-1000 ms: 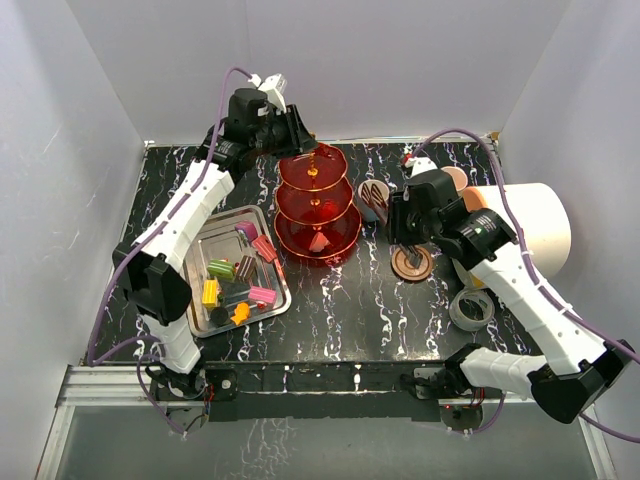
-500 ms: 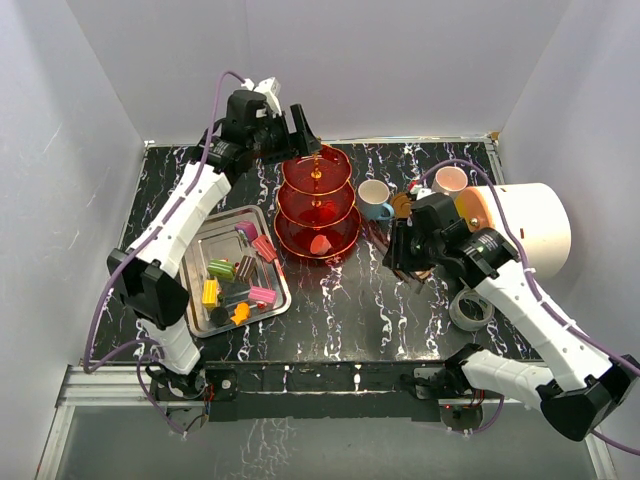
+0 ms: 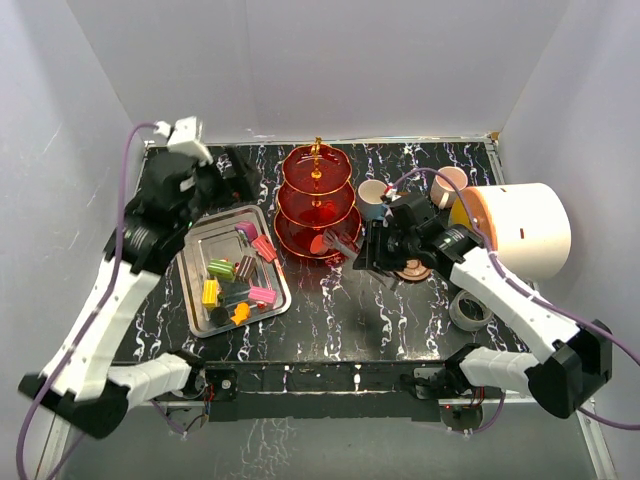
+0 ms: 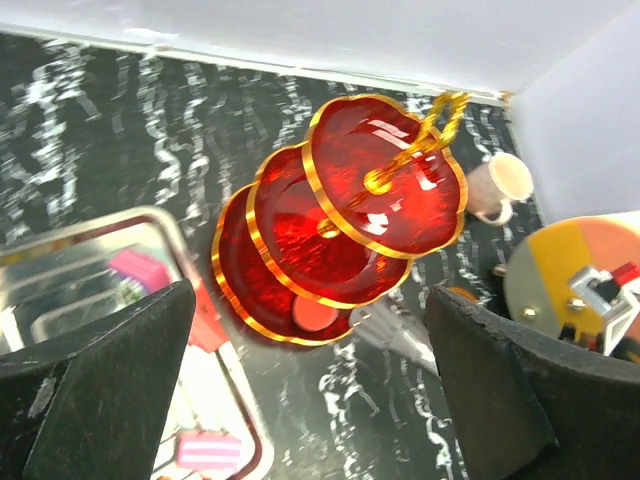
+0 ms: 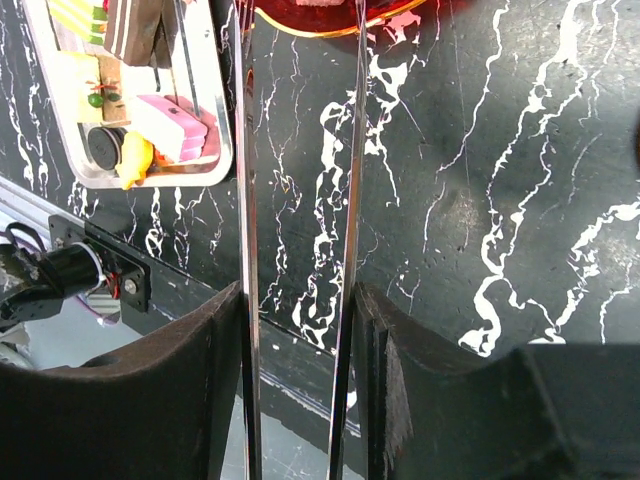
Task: Serve the afternoon tea
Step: Adjust the desert table at the center of the board.
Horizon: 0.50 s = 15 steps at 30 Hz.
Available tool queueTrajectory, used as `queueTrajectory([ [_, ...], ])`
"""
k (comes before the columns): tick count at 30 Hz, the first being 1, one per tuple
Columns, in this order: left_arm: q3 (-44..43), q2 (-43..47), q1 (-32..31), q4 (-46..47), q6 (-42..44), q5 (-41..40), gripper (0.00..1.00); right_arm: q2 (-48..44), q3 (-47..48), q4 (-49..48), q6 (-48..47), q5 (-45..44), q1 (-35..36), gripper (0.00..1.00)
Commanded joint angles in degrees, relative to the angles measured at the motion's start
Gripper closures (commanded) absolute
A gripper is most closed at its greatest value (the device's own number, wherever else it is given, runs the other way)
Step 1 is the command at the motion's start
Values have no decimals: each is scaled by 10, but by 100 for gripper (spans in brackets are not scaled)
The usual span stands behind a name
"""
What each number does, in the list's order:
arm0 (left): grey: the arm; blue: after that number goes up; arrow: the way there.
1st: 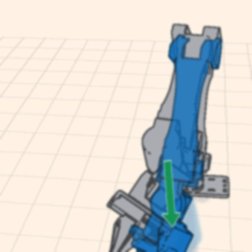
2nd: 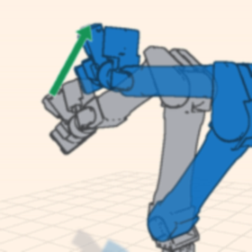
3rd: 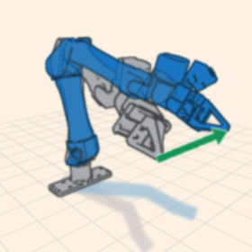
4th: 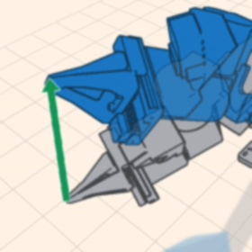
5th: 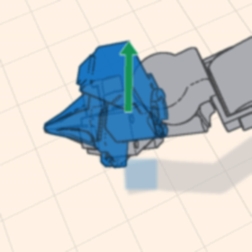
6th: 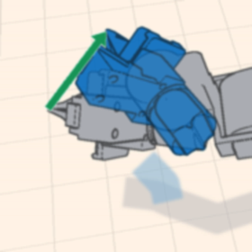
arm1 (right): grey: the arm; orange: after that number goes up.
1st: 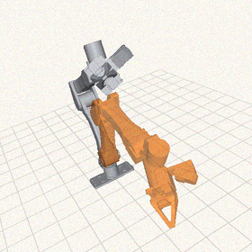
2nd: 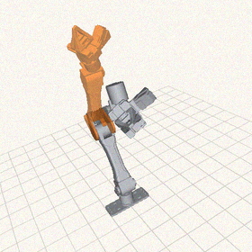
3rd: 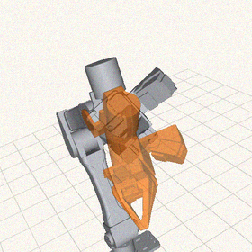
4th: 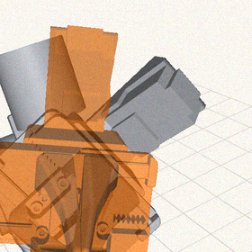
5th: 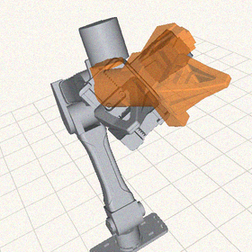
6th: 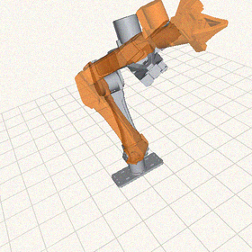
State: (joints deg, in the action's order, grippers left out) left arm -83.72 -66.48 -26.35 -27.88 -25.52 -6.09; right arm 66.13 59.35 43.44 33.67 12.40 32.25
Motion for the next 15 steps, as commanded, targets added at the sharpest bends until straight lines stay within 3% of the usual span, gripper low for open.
queueTrajectory([
  [1,95,101,2,-43,9,-121,1,28,1,-63,4,17,0,58],
  [8,201,203,2,-98,-1,-206,1,66,-4,-94,-1,24,0,57],
  [15,252,237,2,-114,-11,-228,1,106,-1,-94,-10,12,0,58],
])
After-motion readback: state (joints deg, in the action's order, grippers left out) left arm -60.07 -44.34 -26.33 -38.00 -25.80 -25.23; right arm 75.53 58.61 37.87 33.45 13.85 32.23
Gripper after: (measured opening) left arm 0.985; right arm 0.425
